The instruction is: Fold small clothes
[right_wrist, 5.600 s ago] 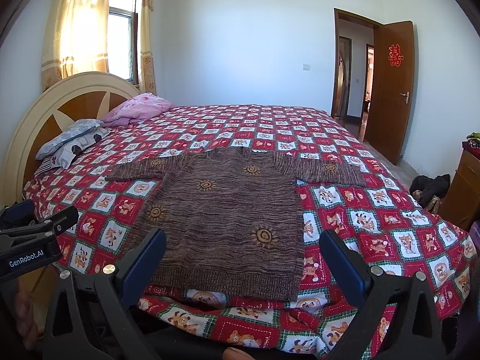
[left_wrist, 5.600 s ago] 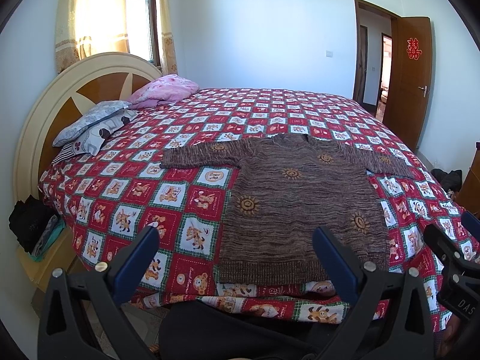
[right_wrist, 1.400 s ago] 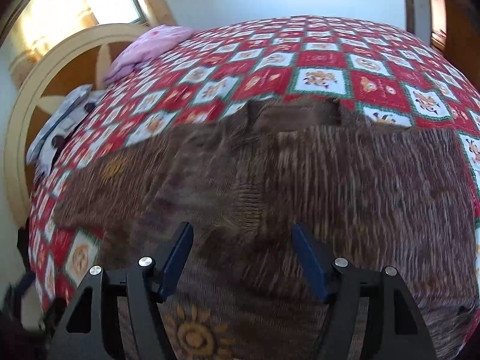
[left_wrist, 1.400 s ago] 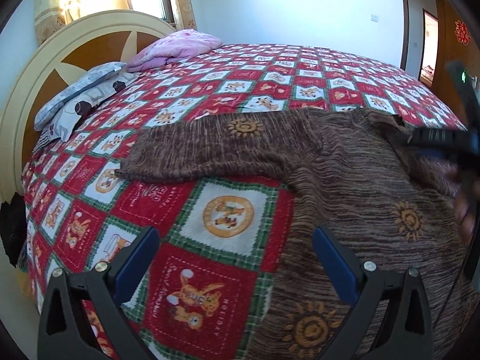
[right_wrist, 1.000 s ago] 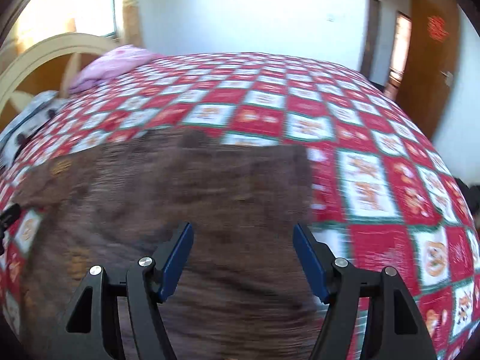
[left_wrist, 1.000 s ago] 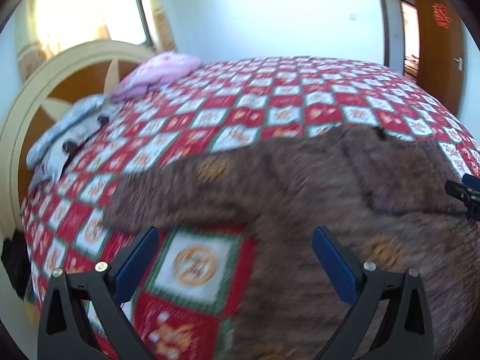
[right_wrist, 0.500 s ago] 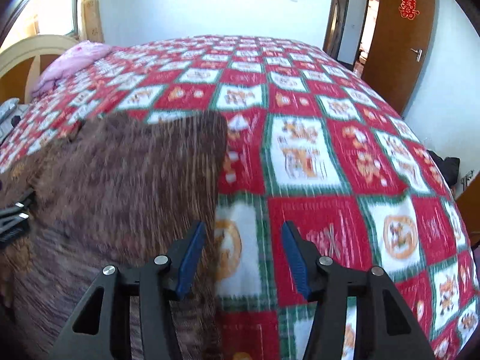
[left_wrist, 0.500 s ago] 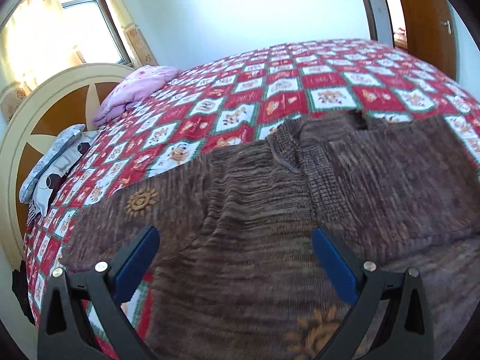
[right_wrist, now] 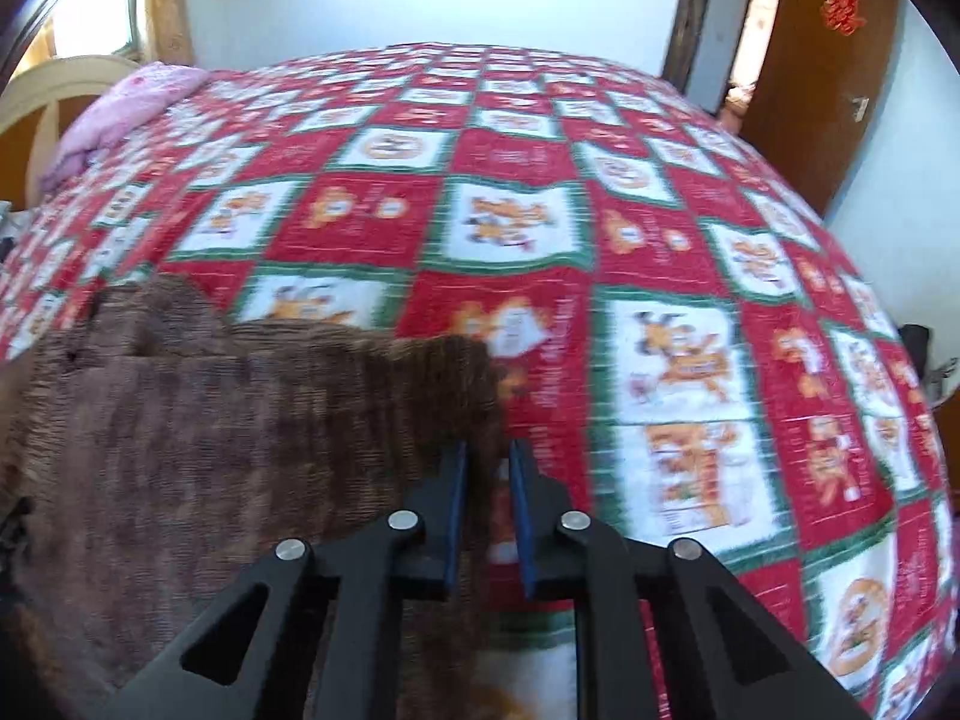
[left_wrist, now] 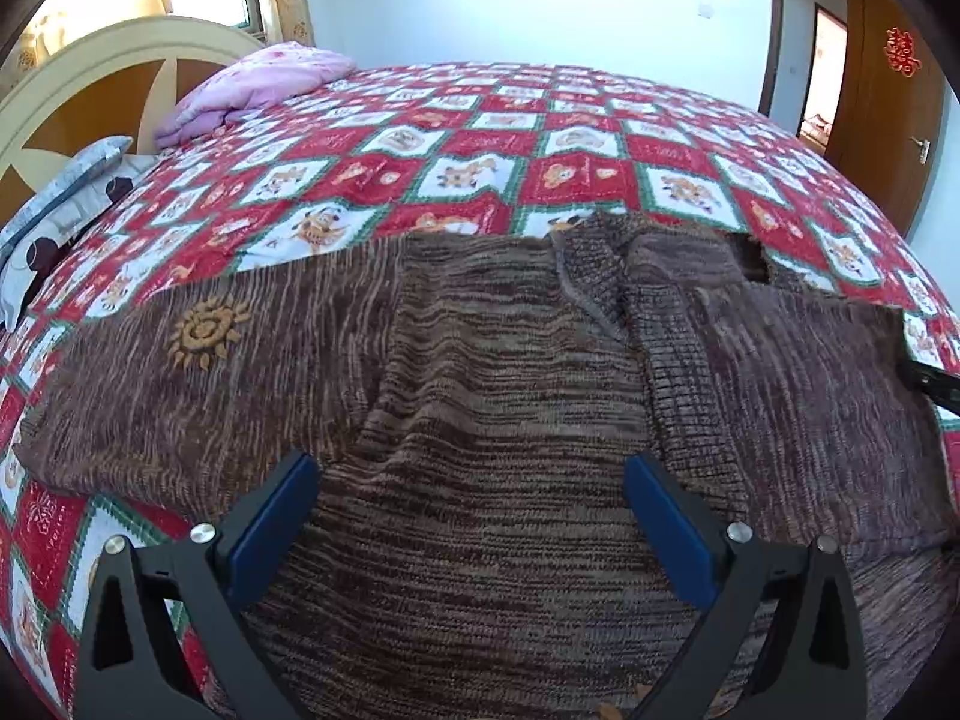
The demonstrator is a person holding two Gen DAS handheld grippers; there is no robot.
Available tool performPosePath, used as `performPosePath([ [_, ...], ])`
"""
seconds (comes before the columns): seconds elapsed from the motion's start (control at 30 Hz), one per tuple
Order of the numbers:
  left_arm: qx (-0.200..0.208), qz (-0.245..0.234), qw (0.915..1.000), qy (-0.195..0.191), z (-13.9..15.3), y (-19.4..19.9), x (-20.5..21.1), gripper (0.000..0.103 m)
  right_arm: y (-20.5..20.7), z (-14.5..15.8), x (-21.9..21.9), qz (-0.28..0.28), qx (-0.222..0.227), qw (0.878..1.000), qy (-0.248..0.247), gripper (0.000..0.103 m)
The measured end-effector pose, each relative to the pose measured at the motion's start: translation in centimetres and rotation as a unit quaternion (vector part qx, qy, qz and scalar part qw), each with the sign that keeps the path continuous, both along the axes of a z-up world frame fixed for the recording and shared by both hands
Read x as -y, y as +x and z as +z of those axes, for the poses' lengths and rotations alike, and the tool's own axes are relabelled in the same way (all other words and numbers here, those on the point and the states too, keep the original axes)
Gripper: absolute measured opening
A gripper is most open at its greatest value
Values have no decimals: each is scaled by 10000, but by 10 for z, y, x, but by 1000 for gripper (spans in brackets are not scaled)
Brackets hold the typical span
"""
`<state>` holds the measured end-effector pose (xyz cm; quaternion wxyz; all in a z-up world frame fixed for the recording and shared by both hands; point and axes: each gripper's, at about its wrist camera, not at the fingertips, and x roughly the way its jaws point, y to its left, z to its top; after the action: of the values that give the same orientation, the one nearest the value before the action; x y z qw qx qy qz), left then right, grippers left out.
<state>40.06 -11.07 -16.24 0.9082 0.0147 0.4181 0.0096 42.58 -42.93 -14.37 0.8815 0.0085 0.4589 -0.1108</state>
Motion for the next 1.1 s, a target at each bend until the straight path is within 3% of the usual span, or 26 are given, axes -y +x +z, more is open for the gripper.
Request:
performPosePath([
  [0.13, -27, -58, 9999, -78, 9, 0, 5, 103, 2, -5, 25, -431, -99, 9985, -320, 10],
  [0.23, 162, -192, 9995, 196, 10, 4, 19, 103, -8, 1, 32, -270, 66, 9996, -78, 10],
  [0.3, -39, -395, 9988, 286, -2, 12, 27, 103, -19, 10, 31, -156, 221, 9996, 128, 14],
  [0.4, 63, -267, 9996, 12, -1, 10, 16, 103, -48, 22, 22, 185, 362, 9948, 939, 64],
  [0.47, 21, -274, 9994, -212, -2, 10, 10, 103, -73, 22, 6, 461, 289, 9925, 1099, 64],
  [0.57, -42, -250, 9987, -438, -4, 11, 5, 103, -104, 18, -23, 816, 173, 9947, 600, 64],
  [0.73, -5, -243, 9990, -388, -4, 10, 8, 103, -131, 1, -58, 1146, 69, 9880, -1029, 63],
  [0.77, 1, -254, 9990, -361, -4, 9, 9, 103, -130, 1, -56, 1056, 107, 9885, -1078, 63],
  [0.83, 5, -253, 9990, -364, -4, 9, 8, 103, -126, 3, -41, 561, 170, 9914, -1173, 45],
  [0.93, -15, -246, 9986, -466, -5, 8, 4, 103, -125, 0, -24, 179, 110, 9950, -980, 45],
  [1.1, -47, -215, 9982, -561, -6, 9, 0, 103, -139, 6, -33, 213, 66, 9946, -1013, 45],
])
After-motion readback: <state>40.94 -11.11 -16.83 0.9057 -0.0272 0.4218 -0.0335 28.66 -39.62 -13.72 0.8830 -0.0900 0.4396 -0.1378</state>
